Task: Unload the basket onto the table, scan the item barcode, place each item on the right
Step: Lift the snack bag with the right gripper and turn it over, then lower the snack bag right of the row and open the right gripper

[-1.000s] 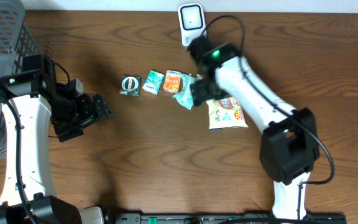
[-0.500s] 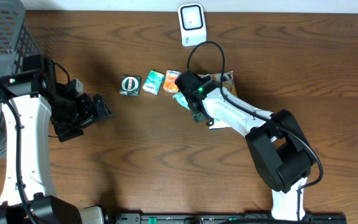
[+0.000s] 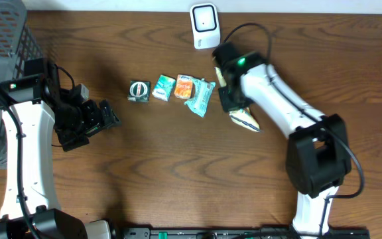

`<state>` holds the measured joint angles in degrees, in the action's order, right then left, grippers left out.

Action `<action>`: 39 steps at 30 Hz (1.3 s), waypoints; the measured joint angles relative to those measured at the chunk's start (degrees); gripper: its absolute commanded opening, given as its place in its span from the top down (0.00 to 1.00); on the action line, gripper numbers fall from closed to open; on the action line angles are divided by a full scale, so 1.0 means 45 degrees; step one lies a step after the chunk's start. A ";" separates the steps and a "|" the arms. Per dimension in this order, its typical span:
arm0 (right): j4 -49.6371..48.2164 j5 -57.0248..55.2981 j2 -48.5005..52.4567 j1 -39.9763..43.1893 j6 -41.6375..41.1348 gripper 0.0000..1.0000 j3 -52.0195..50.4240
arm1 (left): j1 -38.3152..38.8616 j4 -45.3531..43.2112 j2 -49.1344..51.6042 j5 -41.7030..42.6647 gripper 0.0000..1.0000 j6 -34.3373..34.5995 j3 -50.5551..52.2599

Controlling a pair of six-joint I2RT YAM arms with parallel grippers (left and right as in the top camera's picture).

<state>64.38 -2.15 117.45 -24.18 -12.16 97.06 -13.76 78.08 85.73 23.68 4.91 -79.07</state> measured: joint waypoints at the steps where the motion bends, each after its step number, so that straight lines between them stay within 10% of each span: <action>1: 0.0151 0.1302 -0.0049 0.0452 0.0413 0.99 0.0267 | 0.0000 0.0005 0.0000 0.0000 0.02 0.0000 0.0000; 10: -0.0180 1.2531 -0.0126 0.4741 0.4682 0.99 -0.2244 | 0.0000 -0.0015 0.0000 -0.0005 0.02 0.0000 0.0000; 13: -0.1331 1.3639 -0.0141 0.5848 0.5022 0.77 -0.4279 | 0.0000 0.0010 0.0000 0.0000 0.02 0.0000 0.0000; 16: -0.1443 1.2862 -0.0136 0.6722 0.4571 0.59 -0.4881 | 0.0000 -0.0005 0.0000 0.0000 0.02 0.0000 0.0000; 24: 0.2603 0.8772 -0.0151 0.8267 0.3478 0.59 -0.1161 | 0.0000 0.0015 0.0000 0.0000 0.02 0.0000 0.0000; 30: 0.4755 0.5989 -0.0457 0.6912 0.3356 0.99 0.2098 | 0.0000 0.0005 0.0000 -0.0005 0.02 0.0000 0.0000; 39: 0.1520 0.3240 -0.0544 0.3512 0.1996 0.99 -0.0296 | 0.0000 -0.0005 0.0000 0.0000 0.02 0.0000 0.0000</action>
<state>71.22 12.43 115.00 -8.38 -3.18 95.72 -13.76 78.06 85.73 23.68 4.91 -79.07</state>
